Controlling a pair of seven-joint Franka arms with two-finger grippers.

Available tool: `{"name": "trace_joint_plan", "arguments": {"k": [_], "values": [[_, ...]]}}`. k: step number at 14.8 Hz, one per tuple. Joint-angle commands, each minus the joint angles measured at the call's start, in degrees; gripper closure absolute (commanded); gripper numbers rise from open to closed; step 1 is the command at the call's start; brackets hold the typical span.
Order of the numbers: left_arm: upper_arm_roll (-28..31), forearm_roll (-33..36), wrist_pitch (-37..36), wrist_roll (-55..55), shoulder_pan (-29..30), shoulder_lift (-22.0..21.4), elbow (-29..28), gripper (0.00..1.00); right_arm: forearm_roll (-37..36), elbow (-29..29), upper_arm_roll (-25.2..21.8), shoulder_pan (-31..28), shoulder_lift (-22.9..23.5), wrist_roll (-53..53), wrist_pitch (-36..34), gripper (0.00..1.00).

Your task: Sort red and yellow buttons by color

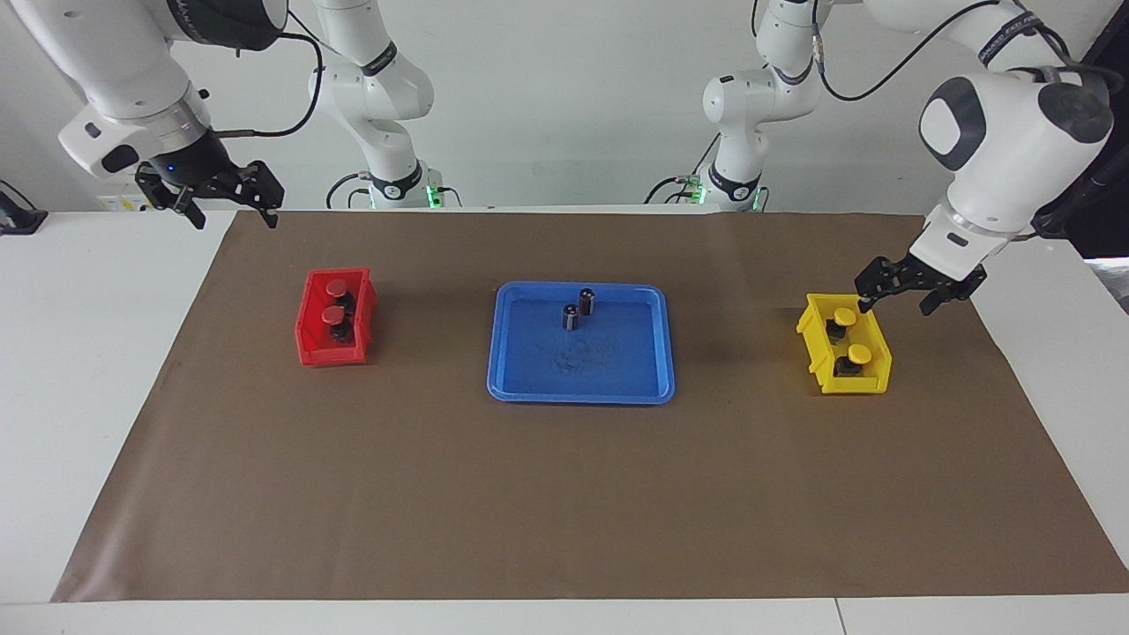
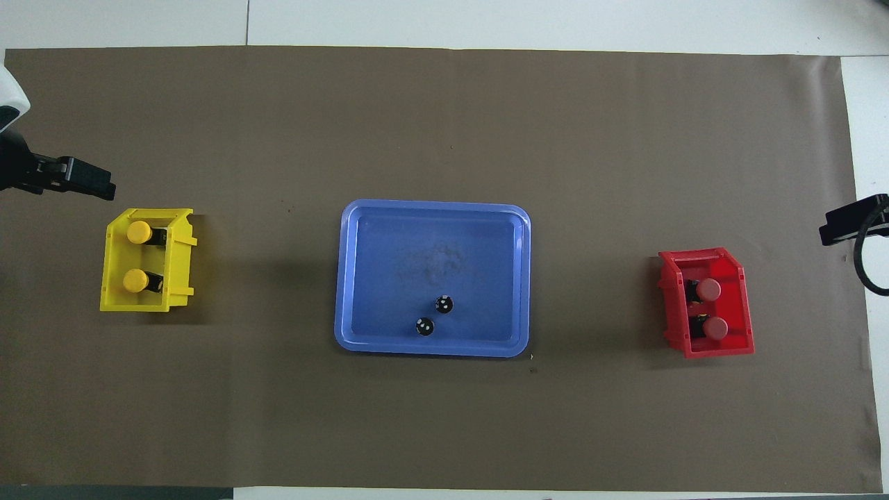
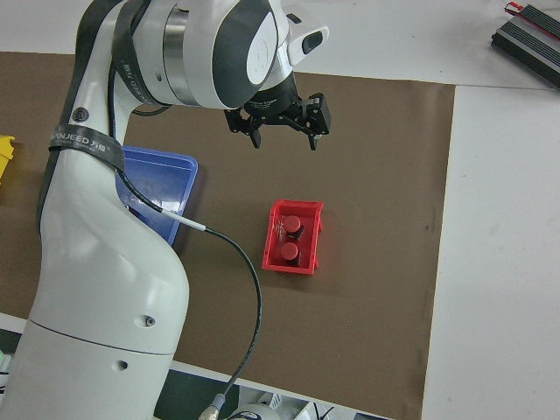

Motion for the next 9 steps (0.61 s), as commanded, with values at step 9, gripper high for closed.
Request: {"name": "trace_joint_plan", "arguments": {"k": [9], "values": [[-1.31,0.47,-4.32,1.67,-3.71,-2.89,1.97,0.0,0.25,-1.16,0.16,-0.18,-0.96,0.62,0.02,0.0]]}}
